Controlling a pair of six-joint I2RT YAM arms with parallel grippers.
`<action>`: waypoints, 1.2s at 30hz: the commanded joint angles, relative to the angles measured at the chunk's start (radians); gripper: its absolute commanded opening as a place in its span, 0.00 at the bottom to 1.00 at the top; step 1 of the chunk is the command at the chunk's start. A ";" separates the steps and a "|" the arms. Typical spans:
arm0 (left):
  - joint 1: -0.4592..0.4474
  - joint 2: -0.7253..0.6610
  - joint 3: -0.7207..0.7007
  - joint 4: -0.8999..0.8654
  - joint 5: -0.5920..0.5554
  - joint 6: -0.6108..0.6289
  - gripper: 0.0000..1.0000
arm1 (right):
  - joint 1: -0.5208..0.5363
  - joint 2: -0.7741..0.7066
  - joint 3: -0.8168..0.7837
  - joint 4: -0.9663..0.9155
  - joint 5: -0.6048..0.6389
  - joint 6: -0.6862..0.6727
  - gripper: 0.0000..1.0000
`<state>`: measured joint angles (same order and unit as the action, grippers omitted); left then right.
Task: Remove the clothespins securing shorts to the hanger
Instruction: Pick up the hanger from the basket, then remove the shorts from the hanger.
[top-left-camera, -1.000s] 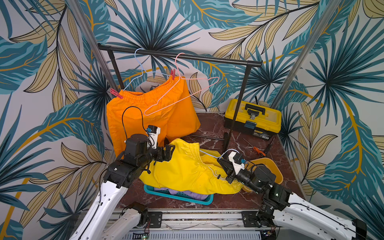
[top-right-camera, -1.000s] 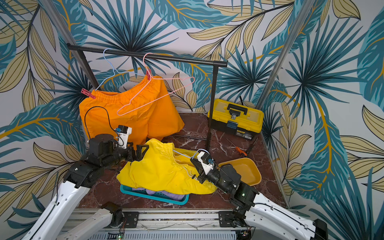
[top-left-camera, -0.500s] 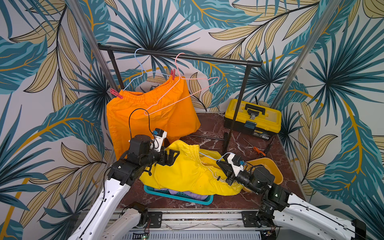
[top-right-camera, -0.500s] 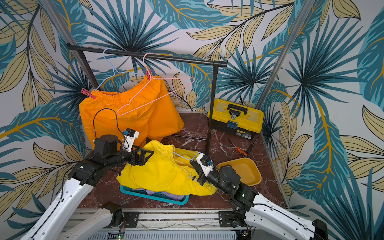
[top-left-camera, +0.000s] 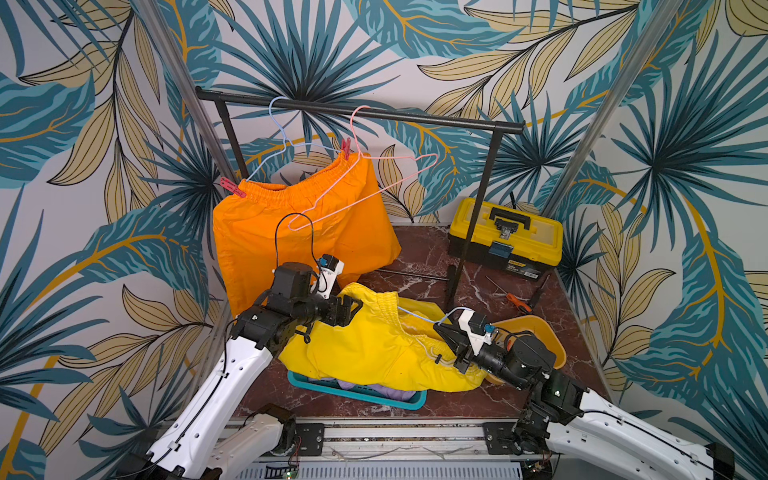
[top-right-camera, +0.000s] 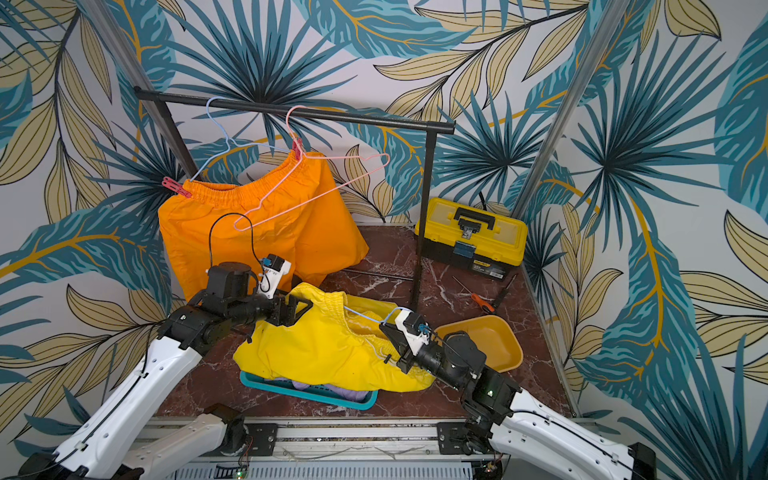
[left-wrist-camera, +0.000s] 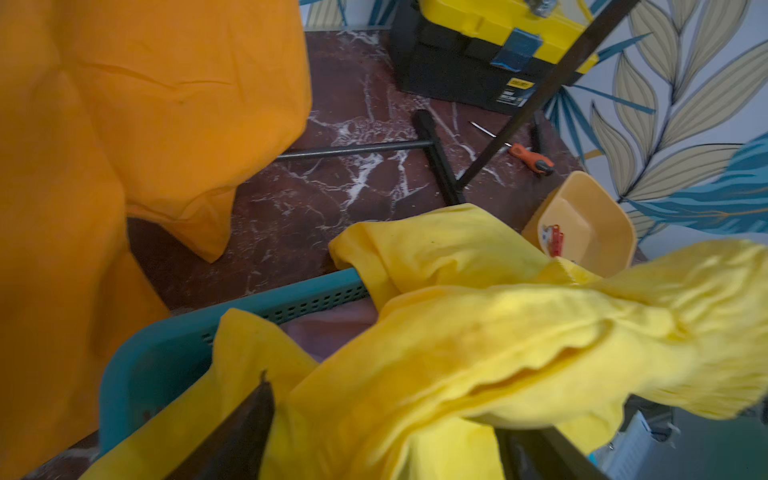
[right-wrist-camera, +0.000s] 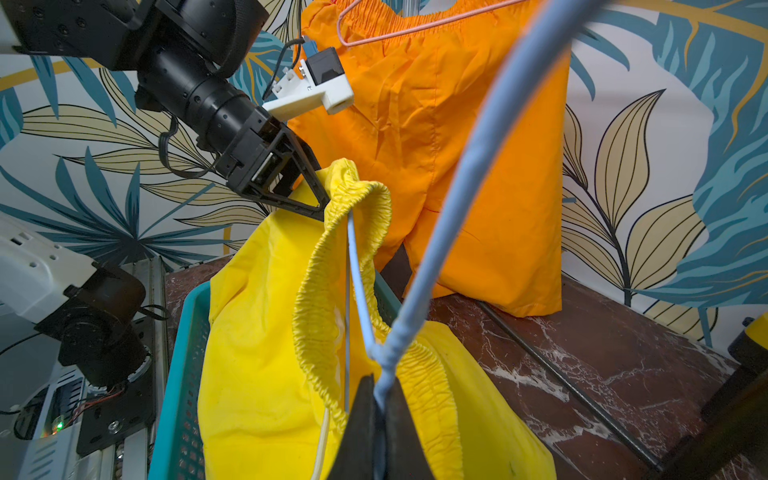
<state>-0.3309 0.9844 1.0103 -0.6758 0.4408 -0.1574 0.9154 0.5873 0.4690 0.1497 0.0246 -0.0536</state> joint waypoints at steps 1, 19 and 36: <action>0.007 -0.020 0.001 0.078 0.146 -0.016 0.40 | 0.003 -0.007 -0.014 0.040 -0.006 0.003 0.00; 0.001 -0.125 -0.035 0.104 0.294 -0.102 0.00 | 0.003 0.258 0.079 0.134 0.013 0.018 0.00; -0.002 -0.311 -0.080 0.103 0.066 -0.140 0.00 | 0.124 0.509 0.217 0.281 0.413 -0.085 0.00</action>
<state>-0.3164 0.7147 0.9516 -0.6178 0.5705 -0.2844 0.9916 1.1072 0.6491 0.3294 0.4137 -0.0937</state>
